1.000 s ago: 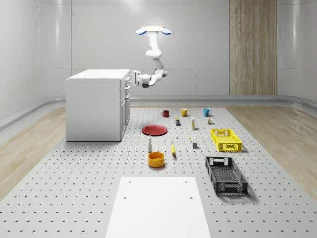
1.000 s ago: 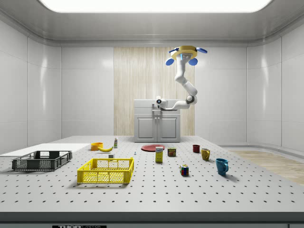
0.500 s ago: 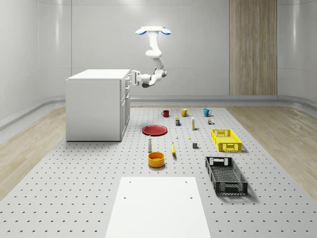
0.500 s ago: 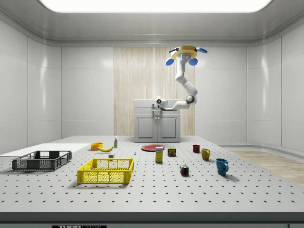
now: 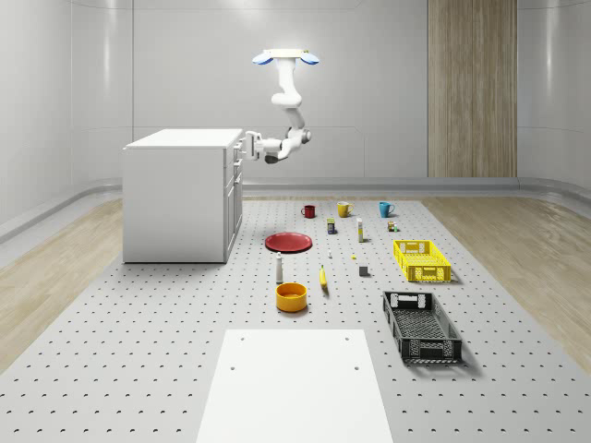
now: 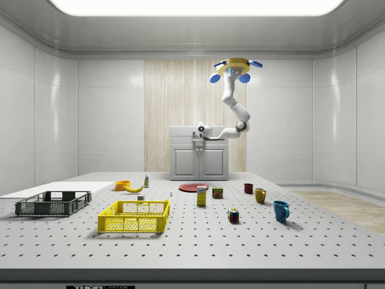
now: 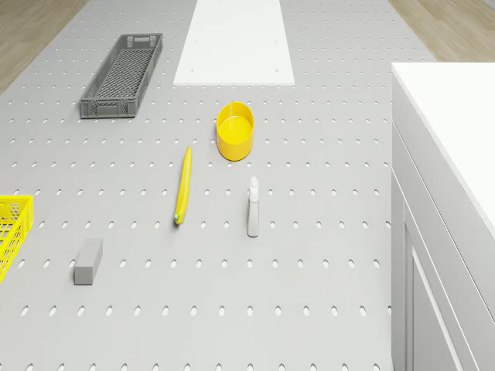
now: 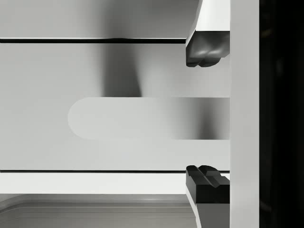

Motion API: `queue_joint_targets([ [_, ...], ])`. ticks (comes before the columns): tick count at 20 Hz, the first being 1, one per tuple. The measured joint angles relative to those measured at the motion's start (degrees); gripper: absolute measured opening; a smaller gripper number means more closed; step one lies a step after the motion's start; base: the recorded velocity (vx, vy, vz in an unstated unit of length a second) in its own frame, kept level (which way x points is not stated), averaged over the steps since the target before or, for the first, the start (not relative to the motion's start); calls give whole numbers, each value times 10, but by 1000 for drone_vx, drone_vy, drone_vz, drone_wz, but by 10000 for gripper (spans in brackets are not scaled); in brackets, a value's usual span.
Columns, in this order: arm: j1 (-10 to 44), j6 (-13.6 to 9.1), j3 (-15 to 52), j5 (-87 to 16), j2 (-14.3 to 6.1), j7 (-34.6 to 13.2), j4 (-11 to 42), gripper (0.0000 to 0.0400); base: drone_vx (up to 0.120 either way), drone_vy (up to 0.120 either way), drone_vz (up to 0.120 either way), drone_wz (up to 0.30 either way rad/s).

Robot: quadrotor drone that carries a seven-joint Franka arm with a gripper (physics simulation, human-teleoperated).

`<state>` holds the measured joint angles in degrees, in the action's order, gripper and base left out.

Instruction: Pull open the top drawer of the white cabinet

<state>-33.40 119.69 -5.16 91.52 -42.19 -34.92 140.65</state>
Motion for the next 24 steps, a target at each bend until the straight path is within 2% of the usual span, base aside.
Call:
queue_joint_targets([
  [14,14,-8,8,5,1,1,1,305,0,0,0,0],
  [15,15,-9,9,5,1,1,1,289,0,0,0,0],
  [17,16,-10,10,6,1,1,1,217,0,0,0,0],
  [19,18,-11,11,6,1,1,1,173,0,0,0,0],
  [24,22,-13,13,8,1,1,1,124,0,0,0,0],
])
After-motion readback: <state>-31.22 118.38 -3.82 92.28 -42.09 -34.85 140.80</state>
